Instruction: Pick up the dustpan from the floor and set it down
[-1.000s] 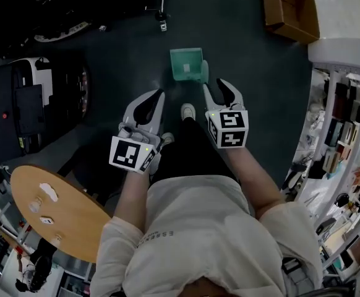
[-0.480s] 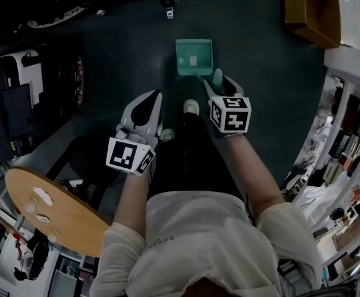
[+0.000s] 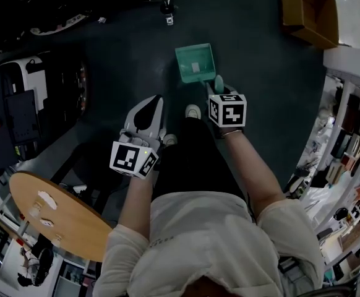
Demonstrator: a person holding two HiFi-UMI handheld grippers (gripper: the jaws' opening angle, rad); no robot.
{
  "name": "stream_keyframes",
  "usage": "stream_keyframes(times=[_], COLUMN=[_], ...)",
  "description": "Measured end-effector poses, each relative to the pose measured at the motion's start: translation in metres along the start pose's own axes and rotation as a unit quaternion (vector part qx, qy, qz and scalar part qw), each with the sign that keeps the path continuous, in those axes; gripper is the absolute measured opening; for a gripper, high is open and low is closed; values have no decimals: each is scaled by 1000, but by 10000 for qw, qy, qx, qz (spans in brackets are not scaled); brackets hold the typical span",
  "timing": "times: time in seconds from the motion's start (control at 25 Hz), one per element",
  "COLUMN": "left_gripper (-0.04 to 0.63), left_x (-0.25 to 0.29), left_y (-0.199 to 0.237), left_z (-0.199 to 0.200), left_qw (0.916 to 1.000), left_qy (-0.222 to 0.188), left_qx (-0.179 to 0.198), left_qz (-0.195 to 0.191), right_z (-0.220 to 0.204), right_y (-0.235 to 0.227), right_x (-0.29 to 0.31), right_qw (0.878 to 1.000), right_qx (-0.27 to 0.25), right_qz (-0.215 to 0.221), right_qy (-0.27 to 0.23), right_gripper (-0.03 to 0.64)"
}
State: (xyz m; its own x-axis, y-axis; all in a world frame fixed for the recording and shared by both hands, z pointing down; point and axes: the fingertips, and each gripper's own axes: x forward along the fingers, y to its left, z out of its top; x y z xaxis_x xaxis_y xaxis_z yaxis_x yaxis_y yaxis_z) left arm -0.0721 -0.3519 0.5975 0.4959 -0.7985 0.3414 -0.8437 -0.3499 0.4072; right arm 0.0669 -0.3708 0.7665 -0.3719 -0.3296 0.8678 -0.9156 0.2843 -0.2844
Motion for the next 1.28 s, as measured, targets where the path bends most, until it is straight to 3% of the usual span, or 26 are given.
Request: stream_keyframes(times=[0.32, 0.8, 1.08, 1.28], left_gripper=[17, 17, 17, 17], left_x=[-52, -188, -241, -266], left_y=[-26, -91, -90, -88], left_z=[32, 59, 71, 59], left_qw=[9992, 9946, 9928, 9928], left_qy=[-143, -396, -623, -597], left_qx=[259, -100, 570, 712], left_qz=[-286, -954, -845, -762], right_z=[-3, -45, -81, -105], right_y=[25, 108, 145, 159], right_x=[-96, -257, -290, -292], right_qw=[9993, 9927, 9897, 9905], right_qx=[74, 11, -130, -146], right_qz=[-111, 7, 15, -36], right_qy=[-337, -1207, -1422, -1367], right_gripper=[40, 41, 43, 44])
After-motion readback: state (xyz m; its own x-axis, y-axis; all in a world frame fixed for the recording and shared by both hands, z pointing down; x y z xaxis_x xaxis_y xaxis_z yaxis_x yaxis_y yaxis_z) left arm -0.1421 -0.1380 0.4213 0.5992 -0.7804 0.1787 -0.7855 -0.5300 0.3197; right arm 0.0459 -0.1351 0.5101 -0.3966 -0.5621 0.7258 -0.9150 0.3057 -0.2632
